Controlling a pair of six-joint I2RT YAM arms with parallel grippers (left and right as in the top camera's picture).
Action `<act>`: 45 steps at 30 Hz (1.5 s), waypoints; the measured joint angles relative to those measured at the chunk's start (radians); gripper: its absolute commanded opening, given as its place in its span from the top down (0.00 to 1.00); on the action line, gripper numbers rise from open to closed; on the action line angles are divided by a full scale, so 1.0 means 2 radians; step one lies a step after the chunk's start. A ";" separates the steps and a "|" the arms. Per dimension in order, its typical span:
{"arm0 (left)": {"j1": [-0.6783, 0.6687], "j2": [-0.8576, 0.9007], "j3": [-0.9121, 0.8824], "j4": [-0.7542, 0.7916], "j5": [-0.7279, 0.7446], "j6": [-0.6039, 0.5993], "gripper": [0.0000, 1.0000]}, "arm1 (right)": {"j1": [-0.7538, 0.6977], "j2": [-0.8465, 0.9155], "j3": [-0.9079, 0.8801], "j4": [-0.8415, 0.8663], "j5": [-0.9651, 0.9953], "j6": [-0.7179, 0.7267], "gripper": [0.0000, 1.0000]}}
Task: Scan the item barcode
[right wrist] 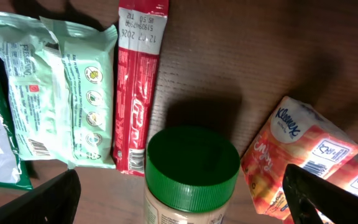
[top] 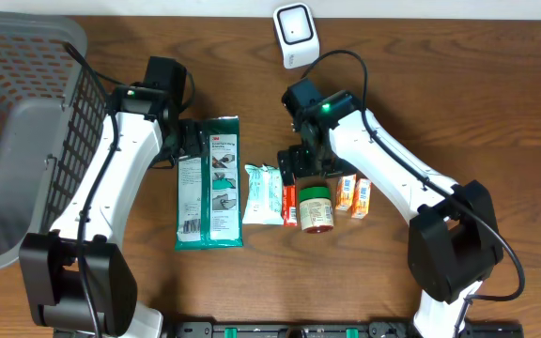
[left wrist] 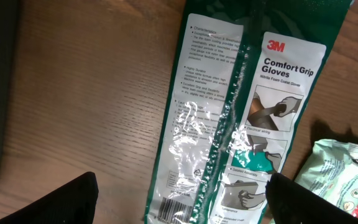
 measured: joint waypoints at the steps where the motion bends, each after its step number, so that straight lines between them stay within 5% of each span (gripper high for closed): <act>1: 0.000 0.000 0.000 0.000 0.000 0.000 0.13 | 0.000 0.000 0.000 0.001 0.000 0.000 0.01; 41: 0.000 0.000 0.000 0.000 0.000 0.000 0.13 | 0.032 0.000 -0.102 0.088 0.005 0.021 0.08; 43: 0.000 0.000 0.000 0.000 0.000 0.000 0.13 | 0.032 0.000 -0.110 0.095 0.005 0.025 0.17; 45: 0.000 0.000 0.000 0.000 0.000 0.000 0.13 | 0.034 0.000 -0.114 0.101 0.007 0.028 0.38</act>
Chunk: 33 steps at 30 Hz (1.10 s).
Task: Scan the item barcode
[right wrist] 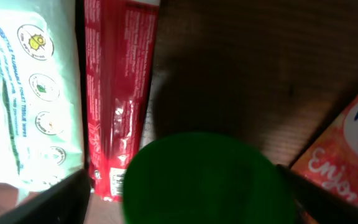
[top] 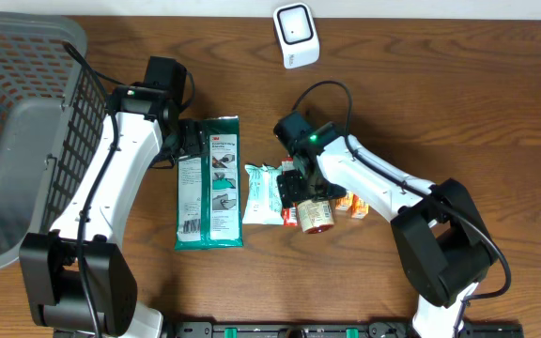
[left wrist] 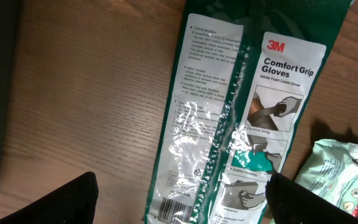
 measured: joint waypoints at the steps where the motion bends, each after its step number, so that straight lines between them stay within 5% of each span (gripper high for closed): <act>1: 0.000 0.000 0.000 0.000 0.000 0.000 0.13 | 0.002 0.000 0.000 0.003 0.002 0.001 0.44; 4: 0.000 0.000 0.000 0.000 0.000 0.000 0.13 | 0.007 0.000 0.000 0.011 0.002 0.002 0.51; 17: 0.000 0.000 0.000 0.000 0.000 0.000 0.13 | -0.006 0.000 0.029 -0.024 0.002 -0.003 0.49; 21: 0.000 0.000 0.000 0.000 0.000 0.000 0.13 | -0.007 0.000 0.058 -0.032 0.002 -0.010 0.59; 33: 0.000 0.000 0.000 0.000 0.000 0.000 0.13 | -0.007 0.000 0.102 -0.013 0.086 -0.021 0.60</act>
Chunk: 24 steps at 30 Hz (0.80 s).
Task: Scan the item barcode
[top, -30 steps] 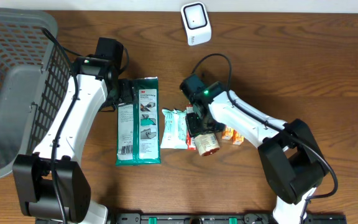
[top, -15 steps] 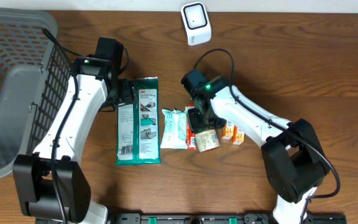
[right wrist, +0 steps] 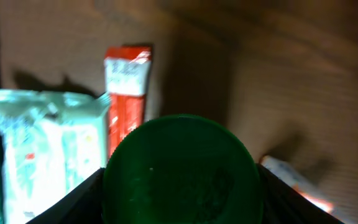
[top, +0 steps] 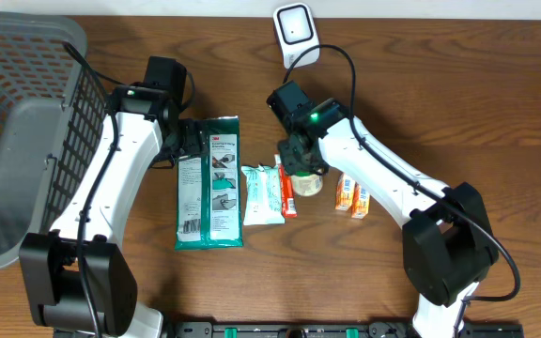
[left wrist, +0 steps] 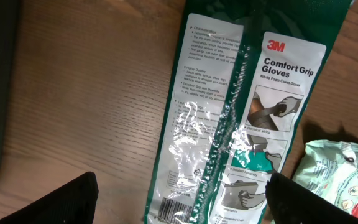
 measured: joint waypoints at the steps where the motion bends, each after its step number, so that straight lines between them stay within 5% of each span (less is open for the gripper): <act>1: 0.000 0.000 0.000 0.000 0.000 0.000 0.13 | 0.000 0.000 0.000 0.002 0.009 0.000 0.59; 12: 0.000 0.000 0.000 0.000 0.000 0.000 0.13 | 0.000 0.000 0.000 -0.012 0.039 0.013 0.52; 24: 0.000 0.000 0.000 0.000 0.000 0.000 0.13 | -0.002 0.000 0.000 0.010 0.042 0.018 0.57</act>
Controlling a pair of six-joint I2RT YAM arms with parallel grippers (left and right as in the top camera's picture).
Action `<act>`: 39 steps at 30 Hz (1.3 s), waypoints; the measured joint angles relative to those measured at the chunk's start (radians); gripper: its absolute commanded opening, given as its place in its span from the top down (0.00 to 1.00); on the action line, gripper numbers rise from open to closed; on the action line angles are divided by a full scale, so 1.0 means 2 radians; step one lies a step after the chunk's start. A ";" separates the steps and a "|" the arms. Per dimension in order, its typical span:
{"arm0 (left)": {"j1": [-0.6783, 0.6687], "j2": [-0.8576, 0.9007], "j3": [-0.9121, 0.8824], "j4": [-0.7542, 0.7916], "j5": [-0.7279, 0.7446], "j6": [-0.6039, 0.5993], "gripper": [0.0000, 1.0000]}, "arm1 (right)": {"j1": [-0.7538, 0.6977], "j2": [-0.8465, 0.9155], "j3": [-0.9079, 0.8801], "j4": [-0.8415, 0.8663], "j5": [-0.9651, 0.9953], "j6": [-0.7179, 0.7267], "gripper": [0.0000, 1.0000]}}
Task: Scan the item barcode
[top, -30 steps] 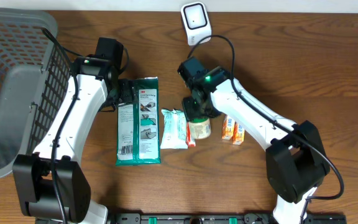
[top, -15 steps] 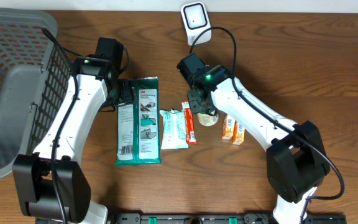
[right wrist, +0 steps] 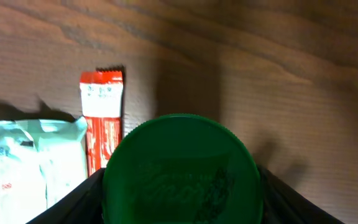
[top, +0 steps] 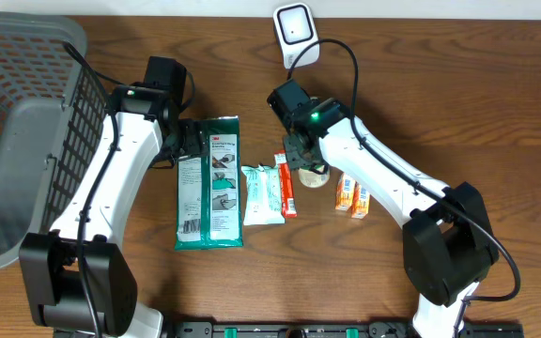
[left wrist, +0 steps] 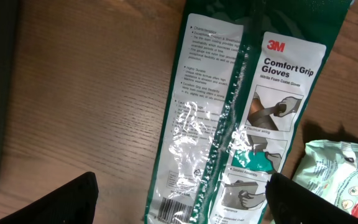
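A jar with a green lid (right wrist: 180, 168) fills the lower half of the right wrist view. My right gripper (right wrist: 180, 190) is shut on it, one black finger on each side of the lid. From overhead the jar (top: 316, 177) hangs under the right gripper (top: 306, 165), in front of the white scanner (top: 296, 35) at the table's back edge. The jar's label and barcode are hidden. My left gripper (left wrist: 179, 205) is open above the green 3M gloves pack (left wrist: 241, 118), touching nothing.
On the table lie the gloves pack (top: 208, 183), a pale green wipes pack (top: 262, 194), a red sachet (top: 286, 186) and two orange tissue packs (top: 353, 195). A grey wire basket (top: 17, 122) stands at the left edge.
My right gripper, still shut on the jar, has moved slightly further back towards the scanner. The left arm has not moved.
My right gripper was open above the jar, which stood between the red sachet and the tissue packs. Then its fingers were down around the lid. Then it held the jar off the table further back, and now nearer the scanner. The left gripper stayed open over the gloves pack.
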 measured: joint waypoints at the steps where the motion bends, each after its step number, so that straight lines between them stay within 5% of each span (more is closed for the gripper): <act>1: 0.000 0.000 0.000 0.000 0.000 0.000 0.13 | -0.001 0.000 0.000 0.000 0.000 0.000 0.57; 20: 0.000 0.000 0.000 0.000 0.000 0.000 0.13 | -0.010 0.000 0.000 -0.024 0.006 -0.001 0.46; 26: 0.000 0.000 0.000 0.000 0.000 0.000 0.13 | -0.010 0.000 0.000 -0.041 0.007 -0.002 0.02; 39: 0.000 0.000 0.000 0.000 0.000 0.000 0.13 | -0.012 0.000 0.013 -0.062 0.009 -0.021 0.01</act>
